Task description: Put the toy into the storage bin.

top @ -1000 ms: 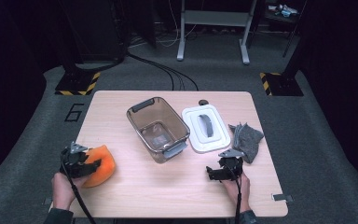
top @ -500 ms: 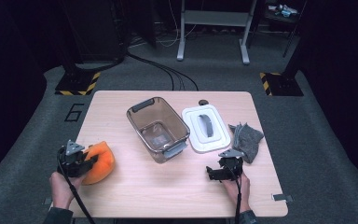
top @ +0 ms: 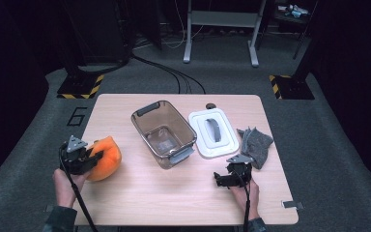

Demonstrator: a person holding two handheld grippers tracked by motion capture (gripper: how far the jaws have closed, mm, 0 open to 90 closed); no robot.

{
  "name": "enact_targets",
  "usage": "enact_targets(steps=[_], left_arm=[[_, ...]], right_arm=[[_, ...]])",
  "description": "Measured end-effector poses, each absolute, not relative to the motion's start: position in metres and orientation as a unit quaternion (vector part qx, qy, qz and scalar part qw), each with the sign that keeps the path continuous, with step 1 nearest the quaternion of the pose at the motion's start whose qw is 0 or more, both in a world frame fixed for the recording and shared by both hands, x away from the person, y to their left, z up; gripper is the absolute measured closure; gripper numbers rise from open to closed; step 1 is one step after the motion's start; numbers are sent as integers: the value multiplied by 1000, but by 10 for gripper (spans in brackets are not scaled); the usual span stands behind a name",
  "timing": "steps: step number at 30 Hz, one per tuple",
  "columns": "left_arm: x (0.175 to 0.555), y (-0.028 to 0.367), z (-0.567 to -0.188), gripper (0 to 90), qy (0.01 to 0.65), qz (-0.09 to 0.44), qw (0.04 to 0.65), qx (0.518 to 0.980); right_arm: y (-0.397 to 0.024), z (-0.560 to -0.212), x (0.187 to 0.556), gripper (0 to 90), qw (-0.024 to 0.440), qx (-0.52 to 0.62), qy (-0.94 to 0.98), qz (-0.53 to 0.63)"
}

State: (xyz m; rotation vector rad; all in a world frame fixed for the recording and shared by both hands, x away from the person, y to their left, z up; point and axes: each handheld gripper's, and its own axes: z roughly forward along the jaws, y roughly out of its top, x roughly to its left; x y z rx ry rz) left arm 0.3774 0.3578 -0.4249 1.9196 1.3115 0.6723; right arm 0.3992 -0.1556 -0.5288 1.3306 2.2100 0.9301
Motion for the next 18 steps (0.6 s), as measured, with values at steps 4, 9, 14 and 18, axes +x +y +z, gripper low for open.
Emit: enact_targets(steps=[4, 9, 14, 18], left_arm=[[384, 358, -419, 671, 506, 258, 357, 742], [391, 357, -411, 671, 504, 262, 360, 740], [397, 357, -401, 671, 502, 268, 360, 739], [400, 359, -392, 671, 502, 271, 361, 738]], right_arm=[[-156, -529, 400, 27, 200, 473, 791, 333], [-156, -529, 400, 27, 201, 476, 789, 332], [-156, -529, 400, 27, 200, 476, 789, 333], [-156, -529, 400, 27, 200, 476, 789, 333]])
